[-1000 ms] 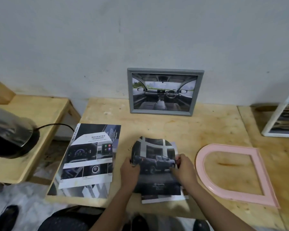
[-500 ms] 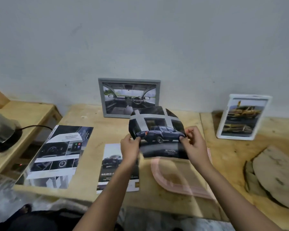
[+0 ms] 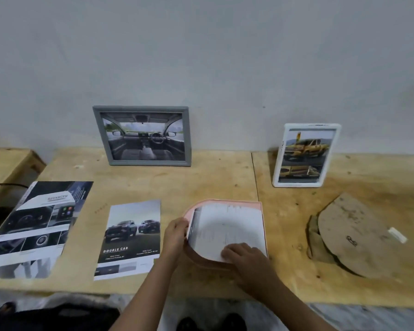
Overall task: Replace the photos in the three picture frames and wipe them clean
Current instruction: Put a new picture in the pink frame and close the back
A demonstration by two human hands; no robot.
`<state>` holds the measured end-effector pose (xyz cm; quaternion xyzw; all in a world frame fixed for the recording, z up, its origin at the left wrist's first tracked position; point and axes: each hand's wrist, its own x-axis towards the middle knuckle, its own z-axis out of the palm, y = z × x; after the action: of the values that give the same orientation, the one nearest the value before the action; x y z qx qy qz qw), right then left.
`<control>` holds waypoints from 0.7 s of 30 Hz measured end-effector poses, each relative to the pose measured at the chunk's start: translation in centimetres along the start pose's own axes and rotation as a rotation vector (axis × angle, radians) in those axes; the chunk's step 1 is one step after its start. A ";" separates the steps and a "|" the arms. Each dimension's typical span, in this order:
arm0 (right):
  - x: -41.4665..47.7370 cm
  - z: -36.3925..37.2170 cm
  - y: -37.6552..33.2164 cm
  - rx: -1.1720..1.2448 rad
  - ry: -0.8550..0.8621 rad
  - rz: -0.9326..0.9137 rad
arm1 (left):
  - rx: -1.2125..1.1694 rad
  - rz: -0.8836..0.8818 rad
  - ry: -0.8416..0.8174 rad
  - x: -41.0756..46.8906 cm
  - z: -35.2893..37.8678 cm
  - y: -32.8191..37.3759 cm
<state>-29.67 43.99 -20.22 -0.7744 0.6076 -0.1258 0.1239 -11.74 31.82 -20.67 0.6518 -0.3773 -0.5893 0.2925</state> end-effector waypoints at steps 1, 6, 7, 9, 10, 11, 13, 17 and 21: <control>-0.1 0.9 0.0 0.007 -0.048 0.014 | 0.082 0.039 0.027 0.1 -0.1 -0.2; 0.6 1.8 1.1 -0.064 -0.125 0.089 | 0.577 0.350 0.051 -1.2 0.5 -0.3; 0.9 1.7 1.5 -0.072 -0.143 0.141 | 0.688 0.446 0.011 -1.5 0.6 -0.6; 1.3 1.6 2.5 -0.053 -0.213 0.194 | 0.885 0.581 -0.166 -1.9 0.7 -1.2; 1.4 1.6 3.0 -0.028 -0.264 0.201 | 0.975 0.614 -0.268 -1.8 0.8 -1.7; 1.3 1.6 3.5 -0.008 -0.299 0.199 | 1.068 0.616 -0.355 -1.8 0.8 -2.2; 1.4 1.5 4.1 -0.013 -0.301 0.173 | 1.218 0.581 -0.456 -2.0 0.9 -3.1; 1.9 0.8 4.3 0.009 -0.340 0.160 | 1.293 0.569 -0.442 -2.3 0.9 -3.6; 1.3 -0.1 5.3 0.094 -0.209 0.148 | 1.220 0.553 -0.354 -3.0 1.9 -3.3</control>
<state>-34.24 41.53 -21.85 -0.7298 0.6402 -0.0633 0.2314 -13.18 36.21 -22.00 0.4735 -0.8357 -0.2731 -0.0527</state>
